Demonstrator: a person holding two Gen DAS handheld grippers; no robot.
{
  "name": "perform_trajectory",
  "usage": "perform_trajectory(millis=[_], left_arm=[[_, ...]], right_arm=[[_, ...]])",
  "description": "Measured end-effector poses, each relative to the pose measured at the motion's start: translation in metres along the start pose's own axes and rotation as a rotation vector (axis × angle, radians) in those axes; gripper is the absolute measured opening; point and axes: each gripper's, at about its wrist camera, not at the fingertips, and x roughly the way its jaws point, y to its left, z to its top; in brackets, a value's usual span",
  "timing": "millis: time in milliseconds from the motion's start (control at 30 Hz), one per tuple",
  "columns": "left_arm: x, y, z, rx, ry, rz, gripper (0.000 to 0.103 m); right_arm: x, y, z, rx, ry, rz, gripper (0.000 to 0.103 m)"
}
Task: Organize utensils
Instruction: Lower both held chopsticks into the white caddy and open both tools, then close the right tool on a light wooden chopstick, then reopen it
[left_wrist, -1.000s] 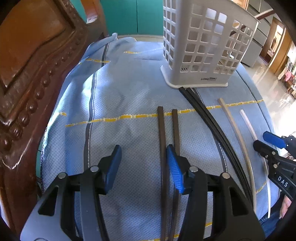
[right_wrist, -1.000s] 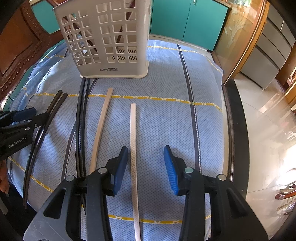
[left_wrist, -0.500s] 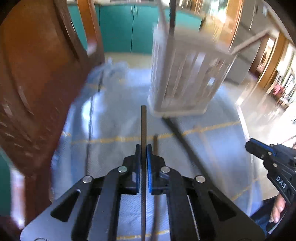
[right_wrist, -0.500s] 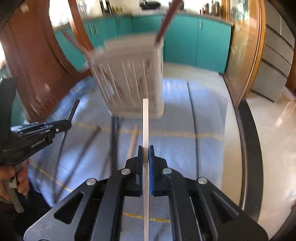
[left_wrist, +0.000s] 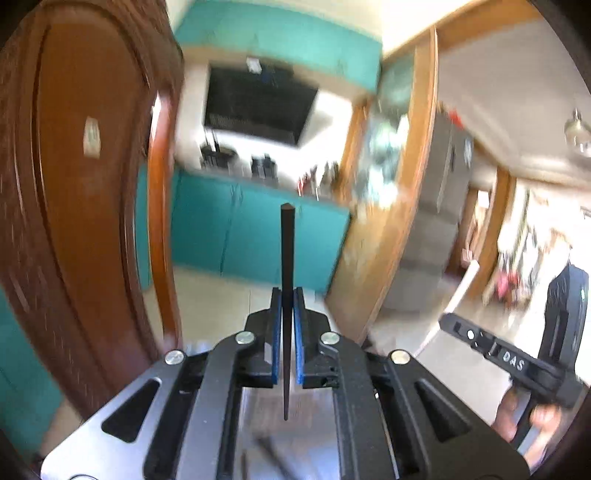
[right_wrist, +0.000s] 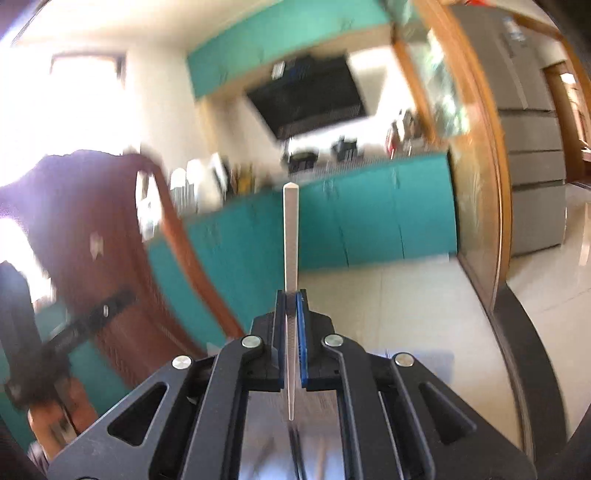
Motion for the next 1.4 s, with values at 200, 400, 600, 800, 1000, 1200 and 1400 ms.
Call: perform_trajectory(millis=[200, 400, 600, 800, 1000, 1200, 1400], left_arm=[[0.047, 0.002, -0.004, 0.005, -0.080, 0.097, 0.007], [0.104, 0.012, -0.042, 0.008, 0.078, 0.135, 0.007], [0.116, 0.027, -0.055, -0.029, 0.147, 0.147, 0.007], [0.091, 0.024, -0.051, 0.007, 0.072, 0.144, 0.027], [0.039, 0.025, -0.069, 0.072, 0.025, 0.150, 0.035], [0.052, 0.042, -0.120, 0.106, 0.254, 0.220, 0.041], [0.070, 0.055, -0.164, 0.082, 0.503, 0.232, 0.048]], right_arm=[[0.056, -0.012, -0.015, 0.020, -0.069, -0.070, 0.006], [0.094, -0.017, -0.054, -0.026, 0.056, -0.101, 0.006], [0.090, -0.006, -0.073, -0.101, 0.082, -0.109, 0.013], [0.049, -0.002, -0.076, -0.136, -0.017, -0.069, 0.028], [0.011, 0.009, -0.111, -0.240, 0.017, 0.027, 0.028], [0.091, 0.001, -0.204, -0.321, 0.590, -0.110, 0.028], [0.125, -0.018, -0.249, -0.251, 0.821, -0.192, 0.028]])
